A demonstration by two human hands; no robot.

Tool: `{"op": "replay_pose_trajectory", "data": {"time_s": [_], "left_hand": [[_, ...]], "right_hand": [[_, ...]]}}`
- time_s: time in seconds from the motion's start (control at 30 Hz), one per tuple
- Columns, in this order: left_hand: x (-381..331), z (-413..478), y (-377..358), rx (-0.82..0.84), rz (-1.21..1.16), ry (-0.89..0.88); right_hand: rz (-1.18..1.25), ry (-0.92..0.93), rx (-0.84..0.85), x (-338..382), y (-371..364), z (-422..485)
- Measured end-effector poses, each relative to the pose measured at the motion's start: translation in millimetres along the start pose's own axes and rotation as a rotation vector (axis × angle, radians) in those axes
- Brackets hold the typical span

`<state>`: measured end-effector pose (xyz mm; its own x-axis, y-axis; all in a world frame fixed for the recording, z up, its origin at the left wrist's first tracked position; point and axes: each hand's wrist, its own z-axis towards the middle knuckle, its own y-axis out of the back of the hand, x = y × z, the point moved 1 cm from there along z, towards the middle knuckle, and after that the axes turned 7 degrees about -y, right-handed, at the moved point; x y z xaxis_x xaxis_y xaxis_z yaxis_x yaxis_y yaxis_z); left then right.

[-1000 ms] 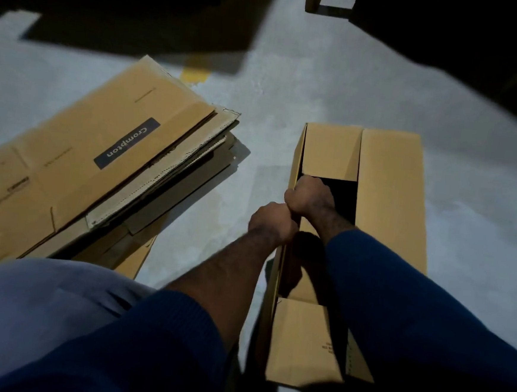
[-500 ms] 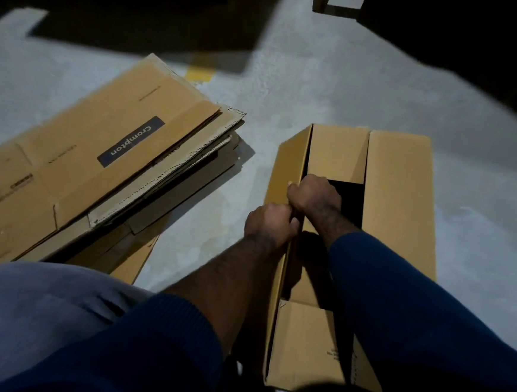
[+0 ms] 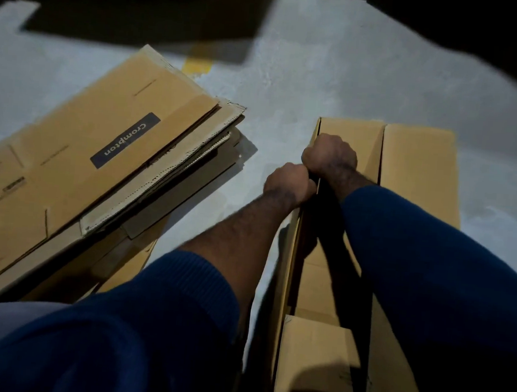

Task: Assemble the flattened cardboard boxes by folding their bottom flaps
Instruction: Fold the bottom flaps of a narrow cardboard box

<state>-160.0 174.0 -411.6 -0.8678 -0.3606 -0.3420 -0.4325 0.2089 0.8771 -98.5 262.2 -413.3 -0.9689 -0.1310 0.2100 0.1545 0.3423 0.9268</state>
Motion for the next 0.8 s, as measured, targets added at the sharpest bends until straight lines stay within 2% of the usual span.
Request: {"op": "replay_pose_trajectory", "data": {"time_s": [0.2,0.37,0.5,0.7,0.8], "left_hand": [[4,10,-8,0.004,0.031,-0.095],[1,4,-5,-0.025,0.081,-0.047],[-7,-24,4,-0.058,0.089,-0.004],[-21,-118,-15,-0.065,0.014,-0.02],[-26,-168,-27,-0.01,-0.043,-0.061]], "right_hand": [[0.106,-0.049,-0.047,-8,-14,8],[0.173,-0.09,-0.005,-15,-8,-6],[0.203,-0.082,0.039,-33,6,-59],[0.521,-0.15,0.208,-65,-12,-180],[0.352,-0.197,0.233,-84,-19,-231]]}}
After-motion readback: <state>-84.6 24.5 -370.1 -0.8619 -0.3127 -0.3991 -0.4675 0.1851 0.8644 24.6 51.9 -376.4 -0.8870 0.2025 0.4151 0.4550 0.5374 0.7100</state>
